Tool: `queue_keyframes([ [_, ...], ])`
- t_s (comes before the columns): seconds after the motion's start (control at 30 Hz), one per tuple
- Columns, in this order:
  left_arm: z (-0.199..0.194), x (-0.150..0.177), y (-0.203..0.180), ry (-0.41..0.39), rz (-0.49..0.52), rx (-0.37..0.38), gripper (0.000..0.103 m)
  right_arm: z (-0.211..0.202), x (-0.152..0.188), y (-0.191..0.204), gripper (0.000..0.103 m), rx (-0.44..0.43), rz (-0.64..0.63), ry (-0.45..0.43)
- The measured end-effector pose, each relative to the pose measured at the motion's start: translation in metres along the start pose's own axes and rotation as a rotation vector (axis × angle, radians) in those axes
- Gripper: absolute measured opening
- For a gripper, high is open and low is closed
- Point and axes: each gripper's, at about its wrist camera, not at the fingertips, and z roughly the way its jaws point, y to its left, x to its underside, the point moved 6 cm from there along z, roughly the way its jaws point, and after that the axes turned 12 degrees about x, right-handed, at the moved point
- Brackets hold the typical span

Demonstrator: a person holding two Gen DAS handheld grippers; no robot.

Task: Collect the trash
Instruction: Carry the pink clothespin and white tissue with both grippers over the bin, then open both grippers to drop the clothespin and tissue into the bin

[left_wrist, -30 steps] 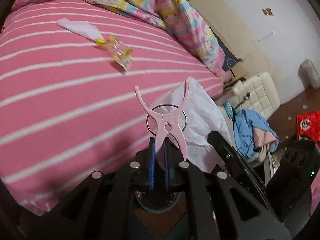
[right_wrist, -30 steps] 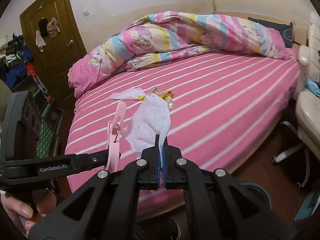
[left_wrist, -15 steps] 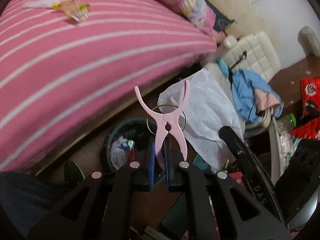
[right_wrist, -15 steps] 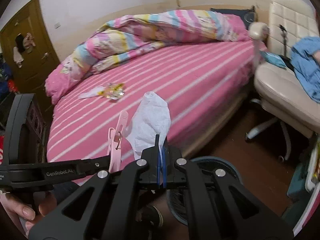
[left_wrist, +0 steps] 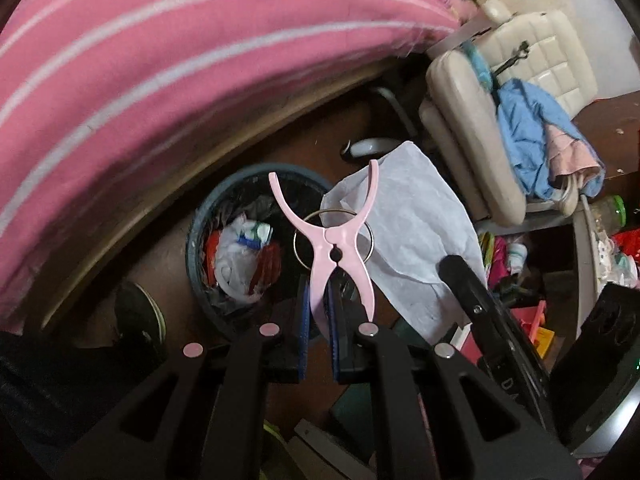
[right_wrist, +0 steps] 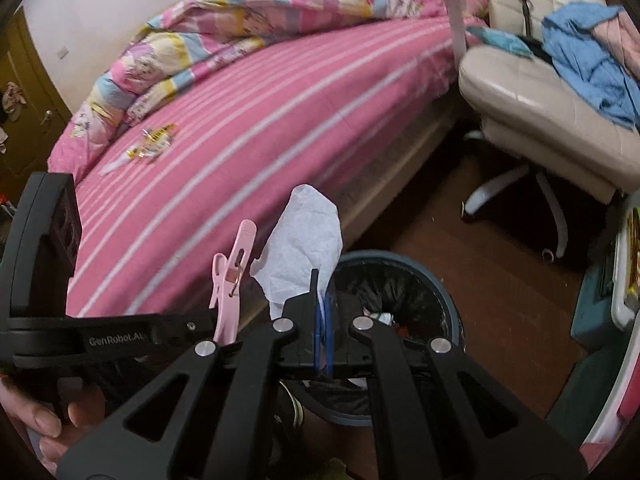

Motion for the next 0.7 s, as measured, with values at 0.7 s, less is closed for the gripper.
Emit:
queue_keyframes([
  [0.7, 0.12, -0.018, 0.06, 0.252, -0.109, -0.122, 0.008, 0.106, 0.063, -0.04, 0.003, 0.1, 0.045, 0.265],
])
